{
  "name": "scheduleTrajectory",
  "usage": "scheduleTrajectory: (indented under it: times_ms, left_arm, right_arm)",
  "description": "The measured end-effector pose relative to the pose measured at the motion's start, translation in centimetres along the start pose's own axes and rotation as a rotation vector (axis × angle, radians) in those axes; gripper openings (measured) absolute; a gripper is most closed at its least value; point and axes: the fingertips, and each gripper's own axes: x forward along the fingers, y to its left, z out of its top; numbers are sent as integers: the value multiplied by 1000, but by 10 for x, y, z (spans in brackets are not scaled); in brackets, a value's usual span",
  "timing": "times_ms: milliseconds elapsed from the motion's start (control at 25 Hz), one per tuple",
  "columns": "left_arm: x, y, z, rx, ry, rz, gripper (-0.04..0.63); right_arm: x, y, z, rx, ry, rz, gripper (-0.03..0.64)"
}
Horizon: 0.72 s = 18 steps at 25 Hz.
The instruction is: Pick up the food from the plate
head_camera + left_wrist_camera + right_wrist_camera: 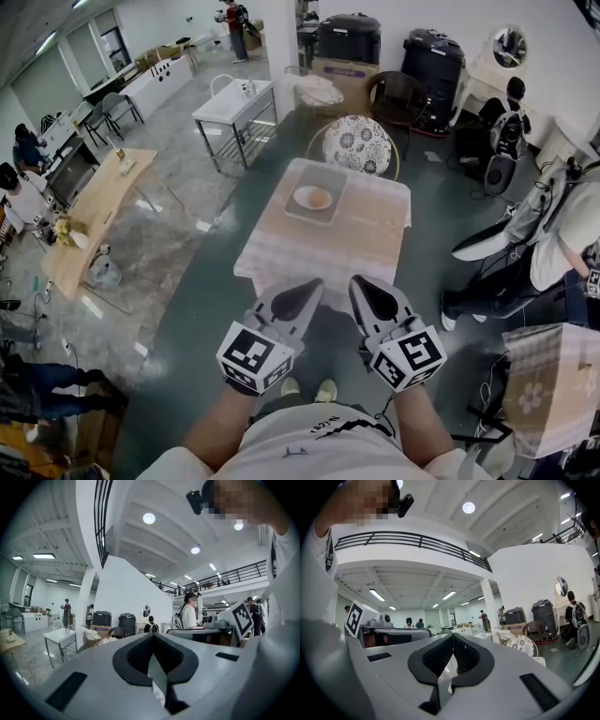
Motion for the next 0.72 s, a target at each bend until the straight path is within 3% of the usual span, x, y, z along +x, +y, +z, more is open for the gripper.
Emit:
scheduleTrajectory:
  times_ms: [400,720]
  left_arm:
    - [9,7,-2,-3,-4,61,6]
    - [27,33,0,-13,-13,70,6]
  right_arm:
    - [8,-17,-4,109,-16,50,15]
    - [34,-33,-6,113,-2,41,15]
